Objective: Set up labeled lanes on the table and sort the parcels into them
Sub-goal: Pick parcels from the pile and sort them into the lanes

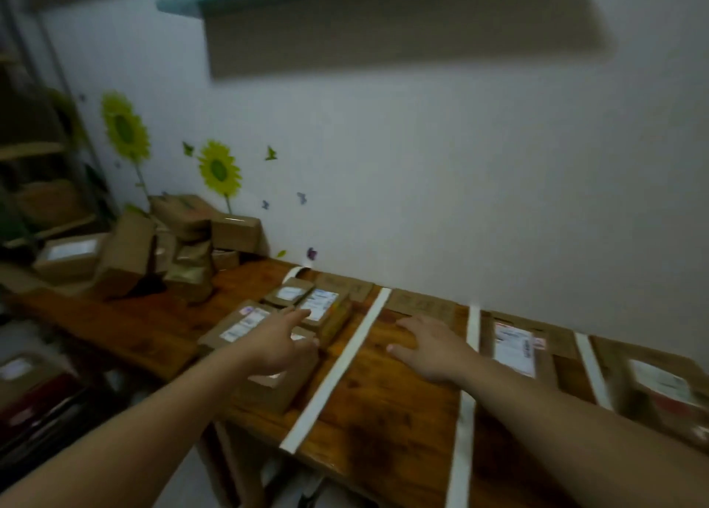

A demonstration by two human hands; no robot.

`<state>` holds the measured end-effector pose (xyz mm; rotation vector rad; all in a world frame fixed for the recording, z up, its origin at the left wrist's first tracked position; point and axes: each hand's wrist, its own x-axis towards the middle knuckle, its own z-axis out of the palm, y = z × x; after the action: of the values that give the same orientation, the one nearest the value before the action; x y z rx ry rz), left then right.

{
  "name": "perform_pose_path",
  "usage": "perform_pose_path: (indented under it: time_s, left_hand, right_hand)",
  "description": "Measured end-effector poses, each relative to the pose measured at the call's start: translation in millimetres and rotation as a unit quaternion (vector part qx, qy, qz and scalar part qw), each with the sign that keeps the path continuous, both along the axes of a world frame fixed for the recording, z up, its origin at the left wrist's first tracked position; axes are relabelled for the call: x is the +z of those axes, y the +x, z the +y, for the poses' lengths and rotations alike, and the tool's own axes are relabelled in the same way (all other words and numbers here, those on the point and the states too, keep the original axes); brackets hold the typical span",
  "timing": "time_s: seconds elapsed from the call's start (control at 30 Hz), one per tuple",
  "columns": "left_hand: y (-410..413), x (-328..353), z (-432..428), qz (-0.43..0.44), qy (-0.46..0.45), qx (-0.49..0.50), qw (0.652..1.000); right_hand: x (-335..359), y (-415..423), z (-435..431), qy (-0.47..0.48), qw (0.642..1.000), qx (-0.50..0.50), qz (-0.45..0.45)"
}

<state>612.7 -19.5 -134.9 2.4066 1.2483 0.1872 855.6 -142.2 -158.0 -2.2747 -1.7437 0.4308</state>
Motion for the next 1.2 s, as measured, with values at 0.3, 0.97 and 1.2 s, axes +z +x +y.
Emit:
perform_pose_path:
  time_s: [0.3,0.97,1.2]
  left_hand:
    - [-134.0,0.9,143.3,0.004,-0.06,0.131,0.99]
    - [-303.1,-17.5,499.8,-0.072,-0.145,0.181,0.97]
    - [-322.9,-79.2,607.1,-0.004,-0.204,0.107,0.973]
  right_hand:
    - [-3.4,-105.4,172.5,0.005,0.997,0.077,0.007]
    - [-46.7,-279.5,590.8,-0.028,0.988,0.118,0.093]
    - [-87.4,-328.5,667.3,-0.073,0.99,0.014,0.116]
